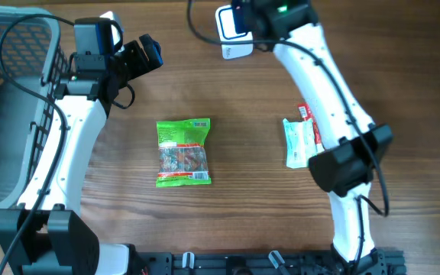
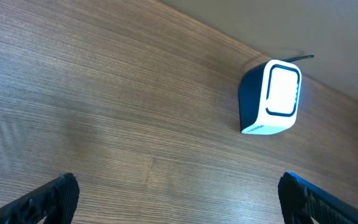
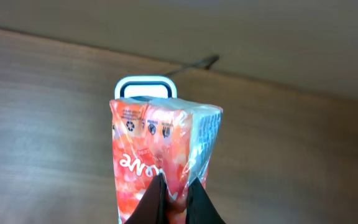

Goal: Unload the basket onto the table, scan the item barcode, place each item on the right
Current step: 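Raise the red packet with the right gripper up to the white scanner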

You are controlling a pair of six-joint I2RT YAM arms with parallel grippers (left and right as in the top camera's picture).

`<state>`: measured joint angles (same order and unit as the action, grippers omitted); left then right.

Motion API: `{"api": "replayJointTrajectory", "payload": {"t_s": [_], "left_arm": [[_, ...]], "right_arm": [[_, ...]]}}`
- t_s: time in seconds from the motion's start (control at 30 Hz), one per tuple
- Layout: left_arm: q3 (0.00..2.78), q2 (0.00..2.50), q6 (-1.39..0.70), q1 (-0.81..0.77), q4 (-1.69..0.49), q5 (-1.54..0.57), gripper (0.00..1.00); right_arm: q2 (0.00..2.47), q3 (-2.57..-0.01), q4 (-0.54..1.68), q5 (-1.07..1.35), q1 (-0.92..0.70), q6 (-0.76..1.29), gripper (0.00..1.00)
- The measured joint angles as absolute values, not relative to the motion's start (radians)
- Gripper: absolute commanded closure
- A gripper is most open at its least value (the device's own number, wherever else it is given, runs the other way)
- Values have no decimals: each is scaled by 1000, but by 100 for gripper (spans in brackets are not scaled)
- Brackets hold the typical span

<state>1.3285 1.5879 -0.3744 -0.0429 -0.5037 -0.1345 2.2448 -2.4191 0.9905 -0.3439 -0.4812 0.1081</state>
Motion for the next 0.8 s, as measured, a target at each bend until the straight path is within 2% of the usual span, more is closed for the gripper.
{"api": "replayJointTrajectory", "payload": {"t_s": [0.33, 0.8], "left_arm": [[1328, 1588, -374, -43, -505, -134, 0], [1328, 1588, -375, -43, -505, -134, 0]], "right_arm": [[2443, -2420, 696, -639, -532, -235, 96], [2598, -2419, 579, -762, -554, -328, 96]]}}
